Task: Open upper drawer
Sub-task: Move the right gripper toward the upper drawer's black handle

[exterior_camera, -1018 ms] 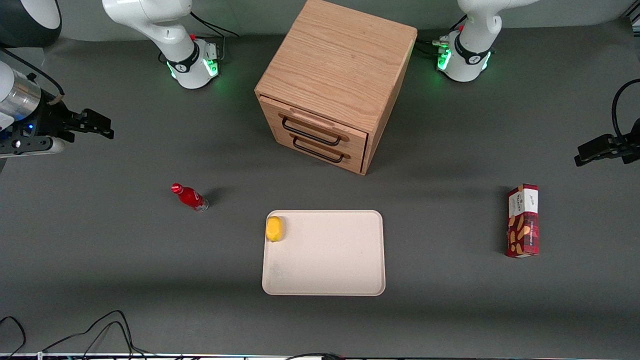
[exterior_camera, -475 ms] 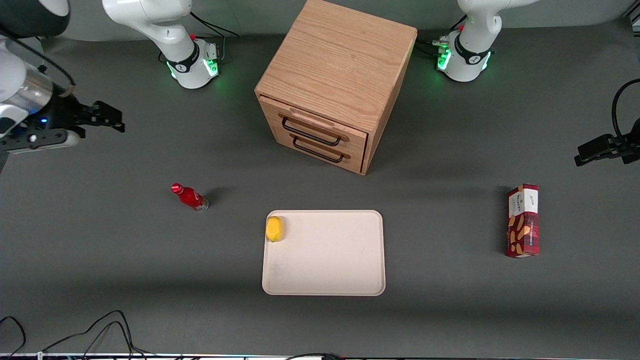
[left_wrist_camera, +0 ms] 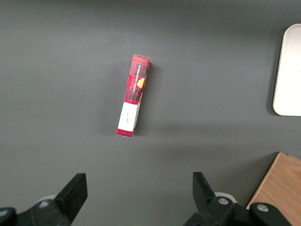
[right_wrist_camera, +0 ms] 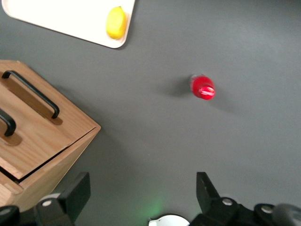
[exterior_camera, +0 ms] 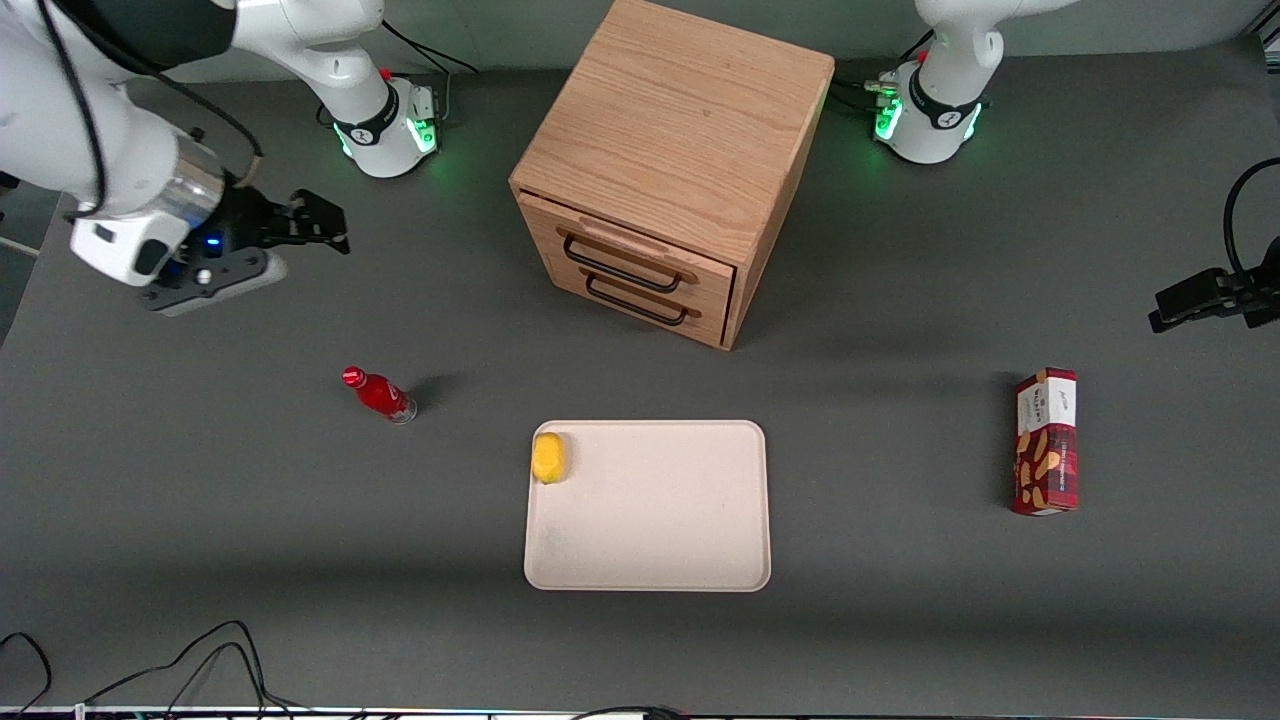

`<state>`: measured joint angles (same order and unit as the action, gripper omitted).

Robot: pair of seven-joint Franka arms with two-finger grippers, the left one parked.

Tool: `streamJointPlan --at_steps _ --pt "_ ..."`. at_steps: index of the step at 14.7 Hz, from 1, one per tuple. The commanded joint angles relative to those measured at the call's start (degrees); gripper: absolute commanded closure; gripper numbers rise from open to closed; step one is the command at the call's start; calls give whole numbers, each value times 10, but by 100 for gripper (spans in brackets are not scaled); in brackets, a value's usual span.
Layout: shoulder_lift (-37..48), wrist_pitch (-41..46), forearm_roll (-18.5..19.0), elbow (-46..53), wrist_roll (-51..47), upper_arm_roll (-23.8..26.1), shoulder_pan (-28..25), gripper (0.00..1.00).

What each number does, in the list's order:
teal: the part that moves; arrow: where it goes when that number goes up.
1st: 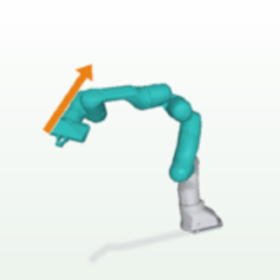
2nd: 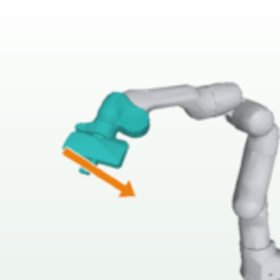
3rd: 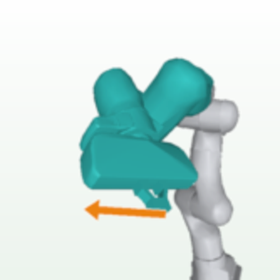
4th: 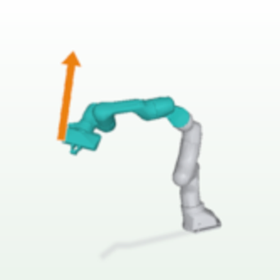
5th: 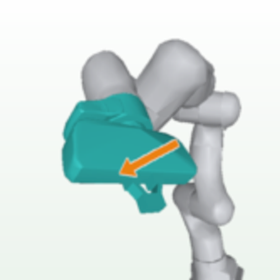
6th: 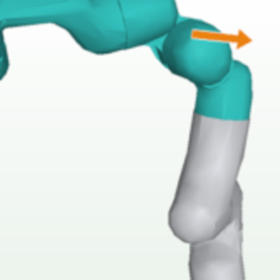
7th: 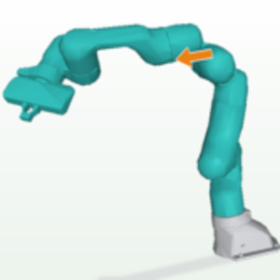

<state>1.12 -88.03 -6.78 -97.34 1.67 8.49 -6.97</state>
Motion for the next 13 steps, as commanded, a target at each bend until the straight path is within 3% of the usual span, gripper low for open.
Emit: streamJointPlan --at_steps 1,7,13 --pt "-53 -8 -8 54 -6 59 0 0" --pt "-137 -17 -10 118 14 107 3 0" --pt "-192 -54 -10 163 23 144 -39 0"
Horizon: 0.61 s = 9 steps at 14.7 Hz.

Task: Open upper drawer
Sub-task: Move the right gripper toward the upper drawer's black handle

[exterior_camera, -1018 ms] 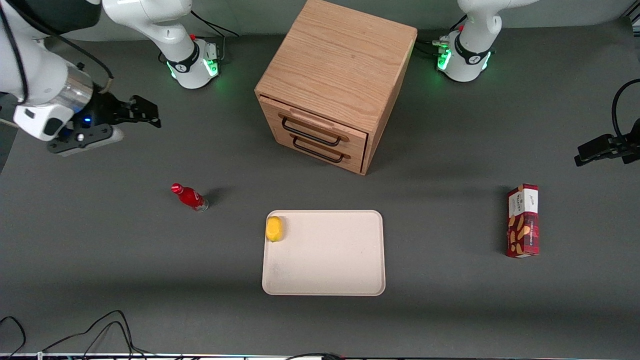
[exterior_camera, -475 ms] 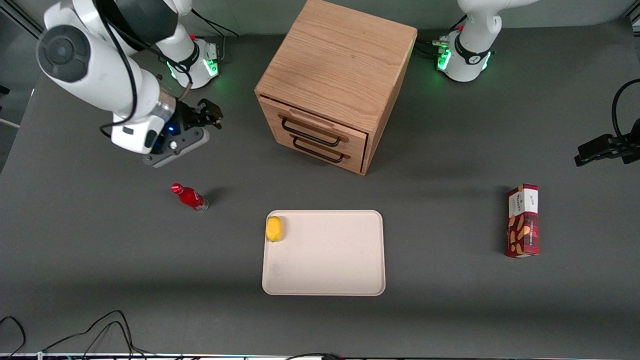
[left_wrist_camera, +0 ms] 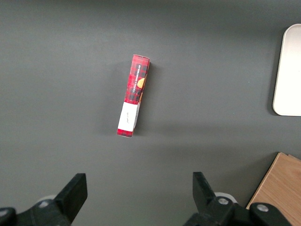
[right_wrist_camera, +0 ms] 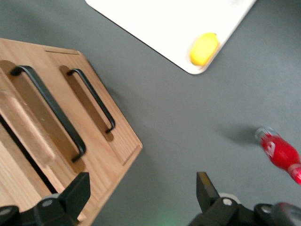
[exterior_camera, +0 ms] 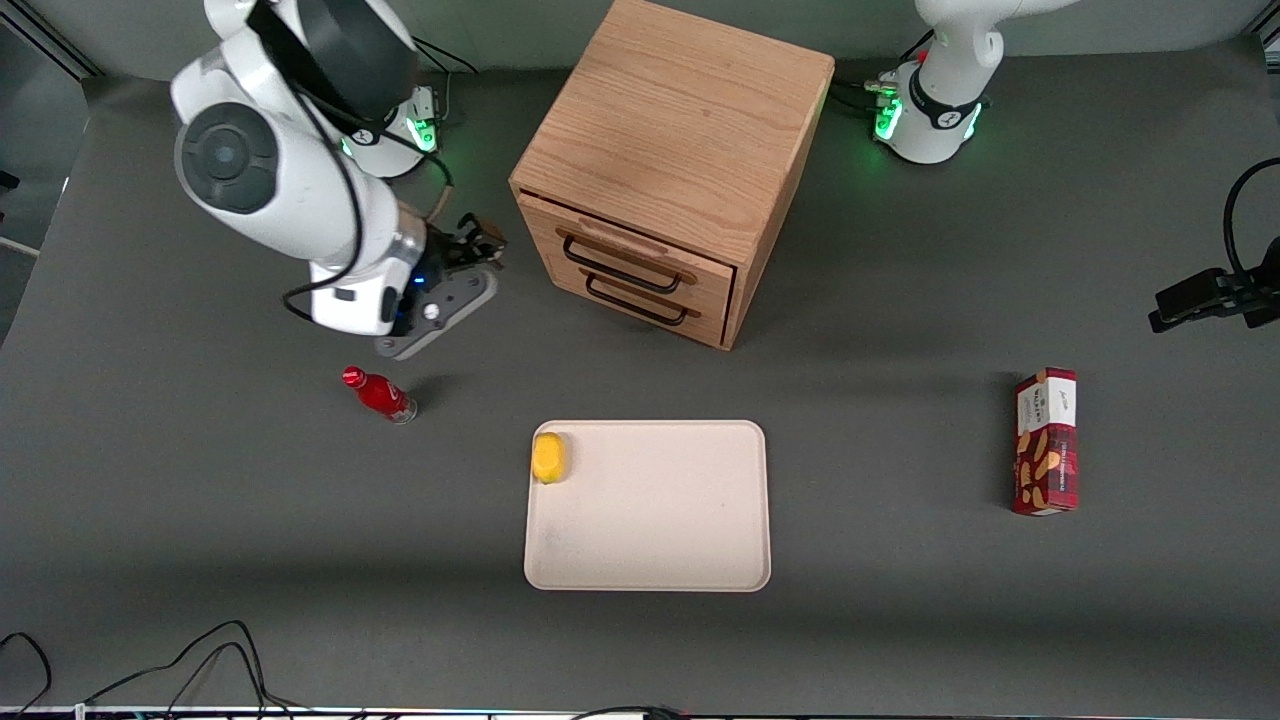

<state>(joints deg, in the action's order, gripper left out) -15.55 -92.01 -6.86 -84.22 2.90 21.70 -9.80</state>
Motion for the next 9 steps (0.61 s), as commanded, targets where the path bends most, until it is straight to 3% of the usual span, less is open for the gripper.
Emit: streamJointPlan --at_steps 1,9 --pt "-33 -26 -7 32 11 16 -14 0" --pt "-83 -70 -4 30 62 20 -65 0"
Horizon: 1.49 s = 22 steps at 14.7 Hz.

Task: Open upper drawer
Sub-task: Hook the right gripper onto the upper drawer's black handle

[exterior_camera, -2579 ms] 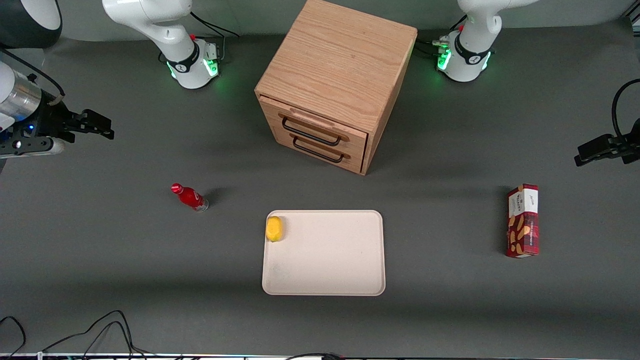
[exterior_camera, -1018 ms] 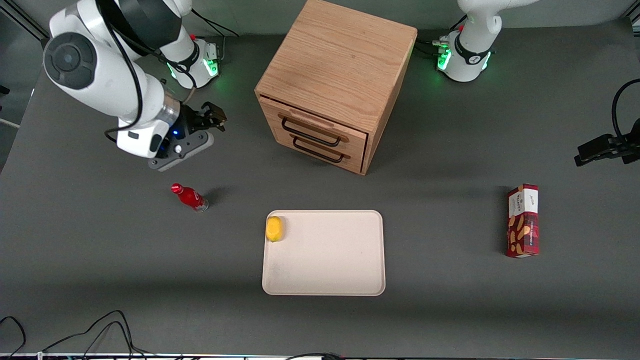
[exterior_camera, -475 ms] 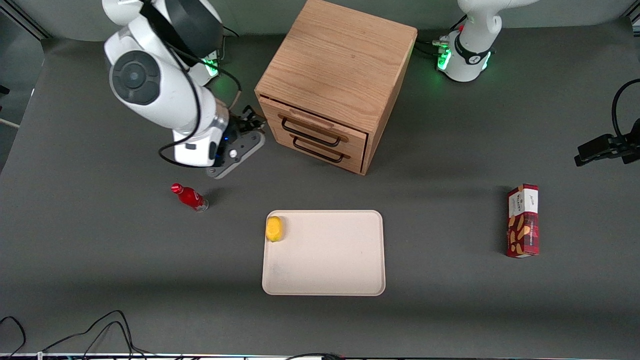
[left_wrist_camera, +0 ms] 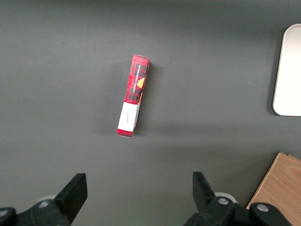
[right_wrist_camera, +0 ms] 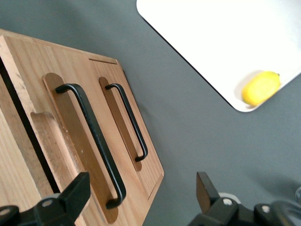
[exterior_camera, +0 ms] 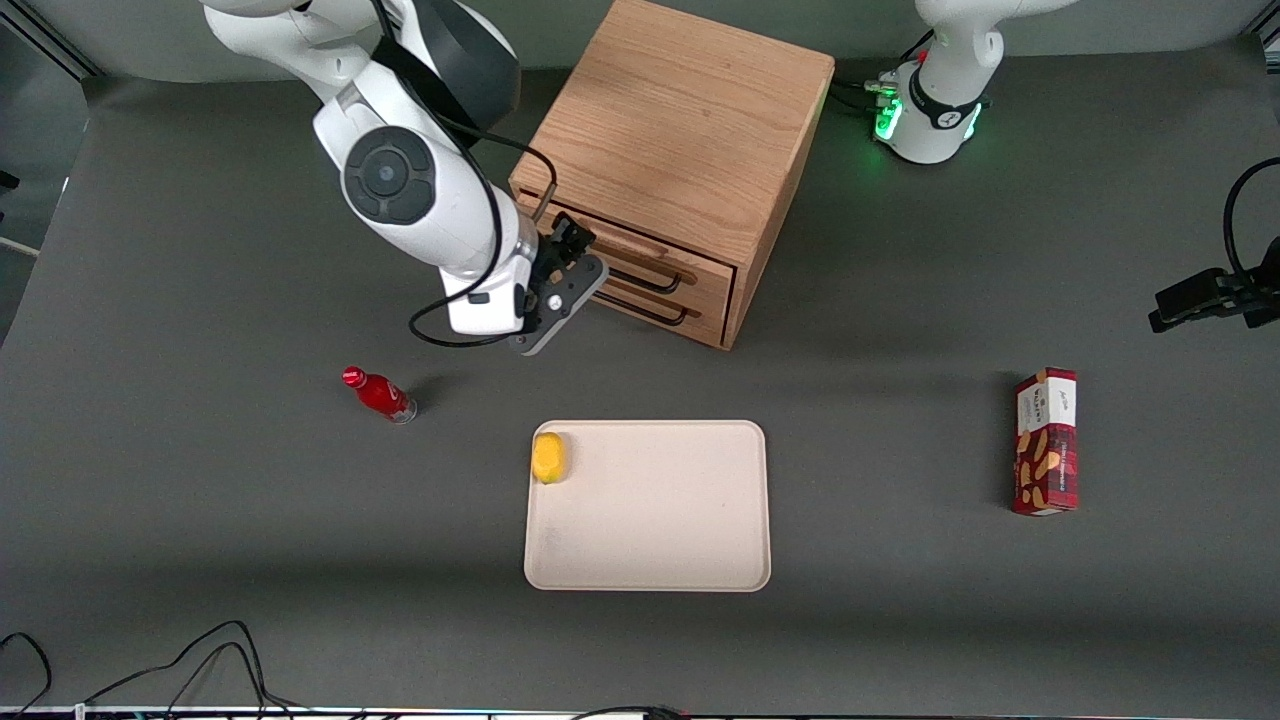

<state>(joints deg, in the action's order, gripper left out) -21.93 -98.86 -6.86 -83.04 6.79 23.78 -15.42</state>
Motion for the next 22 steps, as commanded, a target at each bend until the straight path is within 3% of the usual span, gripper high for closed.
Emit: streamJointPlan --at_steps 1,5,22 --pt "-21 -1 -4 17 23 -1 -14 0" --pt "-24 -11 6 -2 44 -1 -36 0" --pt "-40 -69 5 -56 60 11 -37 0"
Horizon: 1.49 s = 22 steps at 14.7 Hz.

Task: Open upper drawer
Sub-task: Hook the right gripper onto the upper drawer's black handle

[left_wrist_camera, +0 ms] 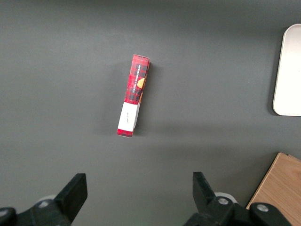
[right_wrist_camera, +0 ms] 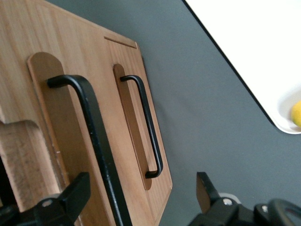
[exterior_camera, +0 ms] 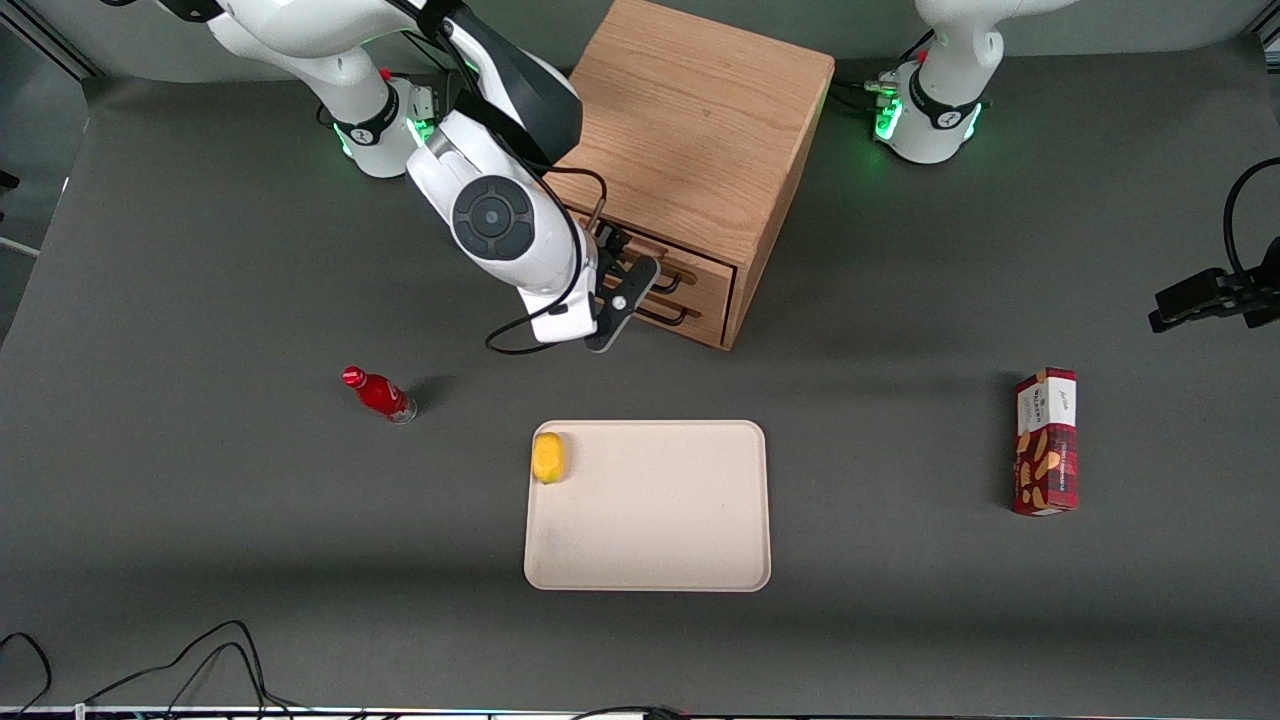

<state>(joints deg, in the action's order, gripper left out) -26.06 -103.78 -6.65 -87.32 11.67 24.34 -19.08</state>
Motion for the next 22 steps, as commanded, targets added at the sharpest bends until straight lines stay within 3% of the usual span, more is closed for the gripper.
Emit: streamJointPlan --at_steps 1,22 --pt "1 -28 3 -21 12 5 0 0" --pt "-45 -40 5 19 48 -5 21 0"
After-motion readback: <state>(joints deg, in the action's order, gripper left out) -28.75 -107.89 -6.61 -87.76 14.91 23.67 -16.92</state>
